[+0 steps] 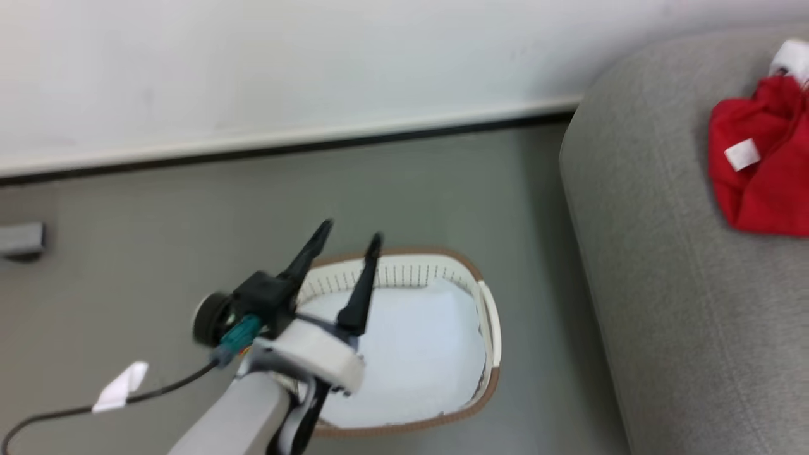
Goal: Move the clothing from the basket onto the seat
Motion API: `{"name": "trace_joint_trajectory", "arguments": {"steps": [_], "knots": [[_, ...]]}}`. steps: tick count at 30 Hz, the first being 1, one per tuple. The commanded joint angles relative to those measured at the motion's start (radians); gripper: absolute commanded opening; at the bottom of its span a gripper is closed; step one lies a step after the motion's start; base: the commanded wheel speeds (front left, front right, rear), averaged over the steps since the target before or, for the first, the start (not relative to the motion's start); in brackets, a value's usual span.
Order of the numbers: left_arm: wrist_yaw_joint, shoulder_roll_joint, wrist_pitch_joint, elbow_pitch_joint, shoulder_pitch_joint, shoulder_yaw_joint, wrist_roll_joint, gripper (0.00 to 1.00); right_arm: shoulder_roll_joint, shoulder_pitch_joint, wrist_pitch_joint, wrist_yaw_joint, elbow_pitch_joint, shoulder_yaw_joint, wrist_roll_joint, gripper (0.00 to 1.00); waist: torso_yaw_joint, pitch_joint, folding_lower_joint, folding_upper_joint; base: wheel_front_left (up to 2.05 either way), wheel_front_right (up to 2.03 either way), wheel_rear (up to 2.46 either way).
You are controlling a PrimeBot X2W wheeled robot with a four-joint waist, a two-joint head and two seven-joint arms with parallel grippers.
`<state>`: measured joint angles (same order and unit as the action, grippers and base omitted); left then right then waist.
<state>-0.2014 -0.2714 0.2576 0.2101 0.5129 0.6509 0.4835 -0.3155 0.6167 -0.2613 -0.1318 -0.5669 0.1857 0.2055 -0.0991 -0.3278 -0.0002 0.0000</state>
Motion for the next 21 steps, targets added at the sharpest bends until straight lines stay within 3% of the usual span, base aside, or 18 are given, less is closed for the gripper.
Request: {"name": "trace_joint_trajectory", "arguments": {"steps": [1, 5, 12, 21], "knots": [[-0.012, -0.022, 0.007, 0.011, -0.048, -0.019, 0.014, 1.0, 0.014, -0.072, -0.002, 0.002, 0.039, -0.02, 0.013, 1.0, 0.005, 0.102, 0.0002, 0.0, 0.0, 0.0, 0.0], [-0.046, -0.041, 0.006, 0.024, -0.151, -0.09, 0.034, 1.0, 0.049, -0.216, -0.002, 0.002, 0.143, -0.054, 0.024, 1.0, 0.033, 0.182, 0.0002, 0.0, 0.0, 0.0, 0.0], [-0.067, -0.06, 0.007, 0.035, -0.349, -0.191, 0.025, 1.0, 0.116, -0.43, -0.002, 0.002, 0.262, -0.093, 0.032, 1.0, 0.08, 0.3, 0.0002, 0.0, 0.0, 0.0, 0.0], [-0.044, -0.02, 0.007, 0.011, -0.506, -0.323, -0.009, 1.0, 0.192, -0.577, -0.003, 0.002, 0.305, -0.127, -0.019, 1.0, 0.106, 0.364, 0.0002, 0.0, 0.0, 0.0, 0.0]]}}
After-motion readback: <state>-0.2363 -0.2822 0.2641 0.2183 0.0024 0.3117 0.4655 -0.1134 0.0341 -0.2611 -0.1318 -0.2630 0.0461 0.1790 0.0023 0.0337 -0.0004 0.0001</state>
